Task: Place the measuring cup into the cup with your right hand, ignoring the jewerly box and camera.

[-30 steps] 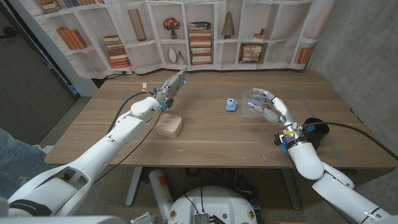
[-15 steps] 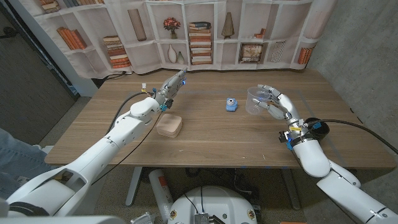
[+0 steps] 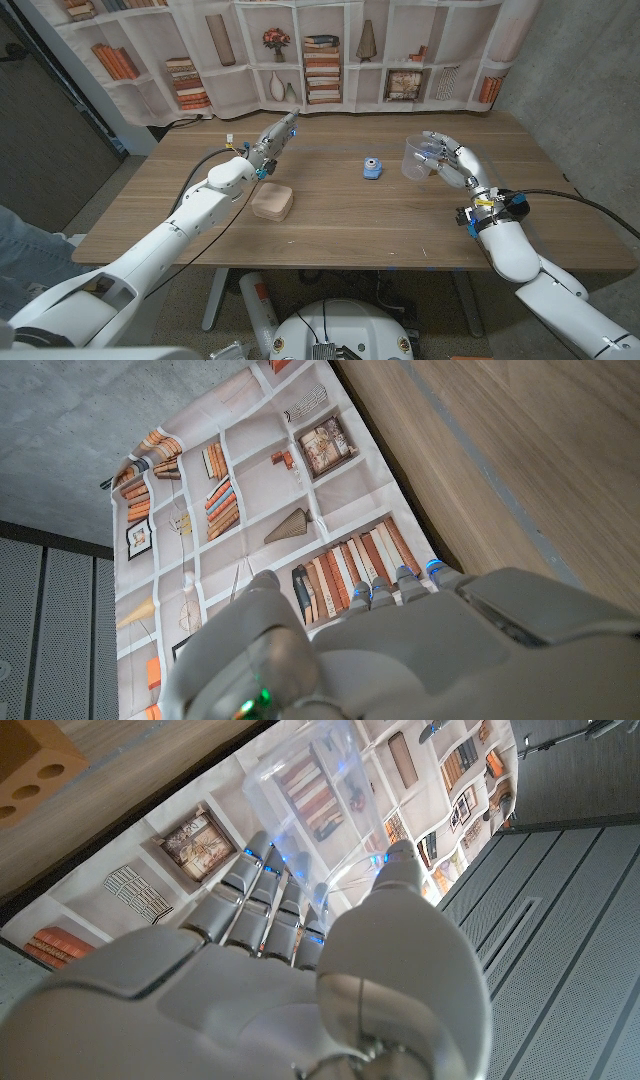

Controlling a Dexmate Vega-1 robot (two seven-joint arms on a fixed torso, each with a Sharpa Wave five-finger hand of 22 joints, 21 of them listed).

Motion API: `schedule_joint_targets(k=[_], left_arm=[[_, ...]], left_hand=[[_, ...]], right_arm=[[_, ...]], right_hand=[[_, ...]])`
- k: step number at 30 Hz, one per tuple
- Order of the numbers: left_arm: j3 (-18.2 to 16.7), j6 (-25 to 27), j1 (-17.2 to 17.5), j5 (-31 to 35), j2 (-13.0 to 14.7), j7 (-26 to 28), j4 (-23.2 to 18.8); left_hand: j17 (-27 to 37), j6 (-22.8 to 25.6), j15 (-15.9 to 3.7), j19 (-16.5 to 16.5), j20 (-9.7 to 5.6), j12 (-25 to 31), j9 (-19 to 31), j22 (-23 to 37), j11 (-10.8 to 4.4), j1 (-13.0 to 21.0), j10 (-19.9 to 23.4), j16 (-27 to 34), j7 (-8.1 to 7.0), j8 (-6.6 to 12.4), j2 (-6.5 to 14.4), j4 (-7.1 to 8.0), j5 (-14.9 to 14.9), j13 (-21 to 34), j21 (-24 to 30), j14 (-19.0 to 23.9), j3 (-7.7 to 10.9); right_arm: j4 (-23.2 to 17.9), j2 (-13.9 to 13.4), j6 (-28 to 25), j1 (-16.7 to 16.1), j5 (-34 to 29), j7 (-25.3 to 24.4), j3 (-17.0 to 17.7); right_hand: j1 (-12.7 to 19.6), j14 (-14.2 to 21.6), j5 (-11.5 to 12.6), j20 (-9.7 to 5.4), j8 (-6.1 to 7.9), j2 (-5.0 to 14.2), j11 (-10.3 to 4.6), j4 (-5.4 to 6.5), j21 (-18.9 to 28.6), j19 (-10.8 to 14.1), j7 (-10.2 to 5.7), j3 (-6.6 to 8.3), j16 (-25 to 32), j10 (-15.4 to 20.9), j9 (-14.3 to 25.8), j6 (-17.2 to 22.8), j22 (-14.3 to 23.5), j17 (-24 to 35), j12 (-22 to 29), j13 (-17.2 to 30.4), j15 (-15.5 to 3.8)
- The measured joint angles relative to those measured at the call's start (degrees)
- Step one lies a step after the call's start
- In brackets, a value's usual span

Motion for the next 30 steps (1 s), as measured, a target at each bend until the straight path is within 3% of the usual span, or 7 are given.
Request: schedule_joint_targets(k=[30], left_arm=[[0.6, 0.0, -1.8, 0.6, -0.6, -0.6, 1.8]], left_hand=[[0.0, 0.0, 0.00, 0.0, 0.00, 0.0, 0.0, 0.0, 0.00, 0.0, 0.0, 0.0, 0.00, 0.00, 0.0, -0.24, 0.0, 0.0, -0.4, 0.0, -0.24]], right_arm=[[-1.5, 1.9, -1.2, -2.9, -0.2, -0.4, 4.7]], right_hand=[[0.4, 0.0, -0.9, -0.19, -0.04, 0.29, -0.19, -0.23, 0.0, 0.2, 0.28, 0.24, 0.0, 0.2, 0.0, 0.3, 0.0, 0.3, -0.2, 0.0, 0.01]])
